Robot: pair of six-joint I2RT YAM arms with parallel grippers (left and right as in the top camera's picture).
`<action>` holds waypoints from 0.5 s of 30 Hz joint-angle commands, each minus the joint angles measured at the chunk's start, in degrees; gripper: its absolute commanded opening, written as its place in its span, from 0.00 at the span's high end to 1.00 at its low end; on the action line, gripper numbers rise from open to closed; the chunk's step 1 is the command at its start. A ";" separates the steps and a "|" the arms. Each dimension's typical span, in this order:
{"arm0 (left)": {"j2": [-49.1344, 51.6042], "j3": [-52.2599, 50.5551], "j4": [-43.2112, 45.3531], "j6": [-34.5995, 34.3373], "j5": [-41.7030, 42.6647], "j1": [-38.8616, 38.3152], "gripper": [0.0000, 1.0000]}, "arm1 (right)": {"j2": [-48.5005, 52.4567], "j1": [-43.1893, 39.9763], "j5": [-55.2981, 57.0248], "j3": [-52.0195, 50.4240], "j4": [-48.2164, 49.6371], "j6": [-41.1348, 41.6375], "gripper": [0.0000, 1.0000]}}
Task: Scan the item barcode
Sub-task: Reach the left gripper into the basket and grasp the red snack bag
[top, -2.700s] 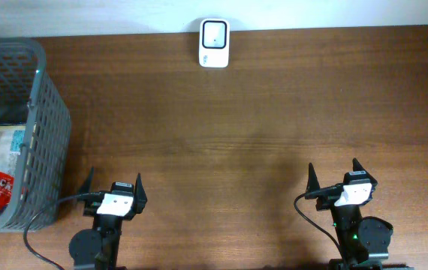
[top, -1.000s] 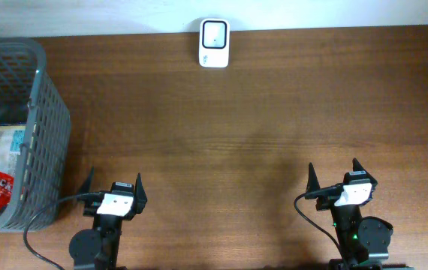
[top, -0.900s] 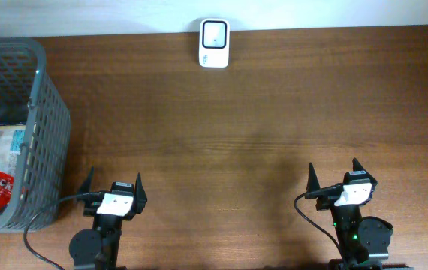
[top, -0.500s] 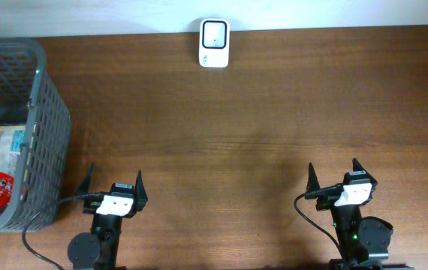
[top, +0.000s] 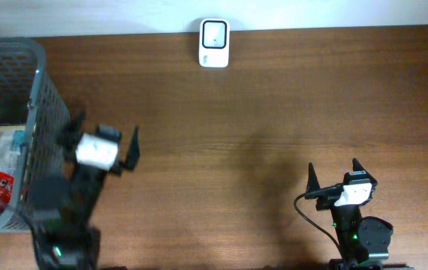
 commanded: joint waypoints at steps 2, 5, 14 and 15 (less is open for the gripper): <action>19.71 28.02 -19.08 -0.63 6.16 0.13 0.01 | -0.42 0.35 0.28 -0.42 -0.09 0.22 0.02; 31.80 47.80 -36.50 -0.66 6.08 0.13 0.01 | -0.42 0.35 0.26 -0.42 -0.09 0.22 0.01; 43.54 67.30 -47.63 -2.43 7.69 0.20 0.01 | -0.42 0.35 0.28 -0.42 -0.09 0.22 0.01; 43.63 67.30 -46.45 -3.13 6.12 0.39 0.01 | -0.42 0.35 0.26 -0.42 -0.09 0.22 0.02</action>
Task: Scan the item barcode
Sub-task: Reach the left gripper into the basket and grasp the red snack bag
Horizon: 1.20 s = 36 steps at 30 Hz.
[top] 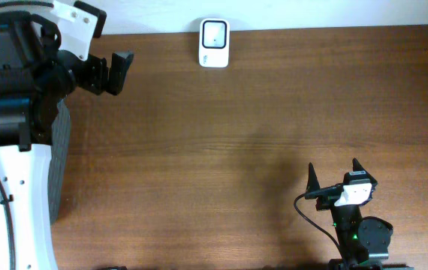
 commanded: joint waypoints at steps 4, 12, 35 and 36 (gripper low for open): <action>0.85 1.38 8.50 -24.30 -20.63 4.39 0.01 | -0.42 0.35 0.28 -0.42 -0.07 0.22 0.02; 4.15 1.38 1.57 -52.24 -36.46 24.57 0.20 | -0.42 0.35 0.28 -0.42 -0.07 0.22 0.01; 25.68 -0.98 -20.46 -65.75 -49.66 34.45 0.33 | -0.42 0.35 0.28 -0.42 -0.07 0.22 0.02; 26.10 -2.01 -20.39 -65.90 -50.47 34.42 0.34 | -0.42 0.35 0.31 -0.42 -0.07 0.22 0.01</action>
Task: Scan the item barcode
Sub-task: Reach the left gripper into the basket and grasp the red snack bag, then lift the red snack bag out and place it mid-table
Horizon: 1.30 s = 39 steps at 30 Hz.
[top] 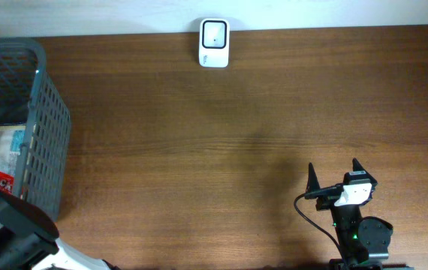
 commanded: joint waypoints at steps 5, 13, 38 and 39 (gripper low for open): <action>3.96 -7.26 1.05 -3.02 -4.81 1.42 0.32 | -0.42 0.35 0.28 -0.42 -0.07 0.22 0.01; 4.33 -16.48 7.69 -2.99 -7.32 3.76 0.28 | -0.42 0.35 0.28 -0.42 -0.07 0.22 0.01; 0.52 21.55 6.12 20.15 0.85 -11.13 1.00 | -0.42 0.35 0.28 -0.42 -0.07 0.22 0.02; -0.11 23.19 6.12 21.29 2.14 -12.02 1.00 | -0.42 0.35 0.28 -0.42 -0.07 0.22 0.01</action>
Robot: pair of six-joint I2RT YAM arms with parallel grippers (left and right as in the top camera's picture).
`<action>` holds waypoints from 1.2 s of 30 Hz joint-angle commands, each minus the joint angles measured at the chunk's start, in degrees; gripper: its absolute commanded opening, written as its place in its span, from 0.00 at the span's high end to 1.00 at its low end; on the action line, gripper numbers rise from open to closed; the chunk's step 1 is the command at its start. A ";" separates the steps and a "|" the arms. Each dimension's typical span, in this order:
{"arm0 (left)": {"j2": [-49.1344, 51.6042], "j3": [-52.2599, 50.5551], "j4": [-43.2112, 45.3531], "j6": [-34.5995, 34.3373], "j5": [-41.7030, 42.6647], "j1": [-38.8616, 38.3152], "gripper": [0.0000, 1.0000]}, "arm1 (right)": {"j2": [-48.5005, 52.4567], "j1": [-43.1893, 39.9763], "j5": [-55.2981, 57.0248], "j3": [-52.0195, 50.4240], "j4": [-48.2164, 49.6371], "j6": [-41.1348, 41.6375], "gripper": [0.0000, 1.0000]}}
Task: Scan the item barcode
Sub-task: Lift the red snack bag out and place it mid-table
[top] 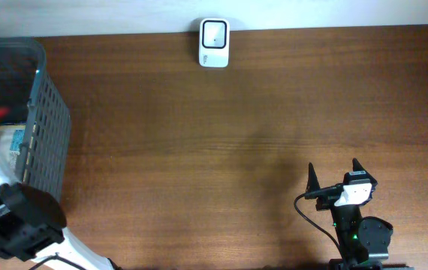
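Observation:
The white barcode scanner (214,43) stands at the table's far edge, its window facing up. Items lie in the grey mesh basket (47,127) at the left: a white and blue packet (13,141) and something red (2,112). My left arm reaches over the basket from the lower left. Its end is a dark shape low inside the basket, and the fingers cannot be made out. My right gripper (335,174) rests open and empty at the near right.
The basket's tall mesh wall rises between the items and the brown table (221,142). The left arm's black elbow joint (20,225) hangs over the near left corner. A black cable loops beside the right arm's base (360,236).
The left arm's white link now lies along the left edge, over the basket. A dark shape fills the basket's far part, covering more of the items. The right arm has not moved.
First my left gripper stood open just right of the basket. Then it was raised high and open, close to the camera, over the basket's far end. Later only its elbow showed at the lower left. Now the arm reaches down into the basket.

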 commanded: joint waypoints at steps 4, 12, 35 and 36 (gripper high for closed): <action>-7.98 12.28 0.09 15.50 9.97 -7.61 1.00 | -0.42 0.35 0.28 -0.42 -0.07 0.20 0.01; -14.29 12.68 -7.41 21.44 18.08 -25.49 1.00 | -0.42 0.35 0.28 -0.42 -0.07 0.20 0.02; -7.54 -33.07 2.99 24.33 20.37 -49.33 0.01 | -0.42 0.35 0.31 -0.42 -0.07 0.20 0.01; -7.54 -32.15 3.56 24.35 20.33 -49.59 0.01 | -0.42 0.35 0.28 -0.42 -0.07 0.22 0.02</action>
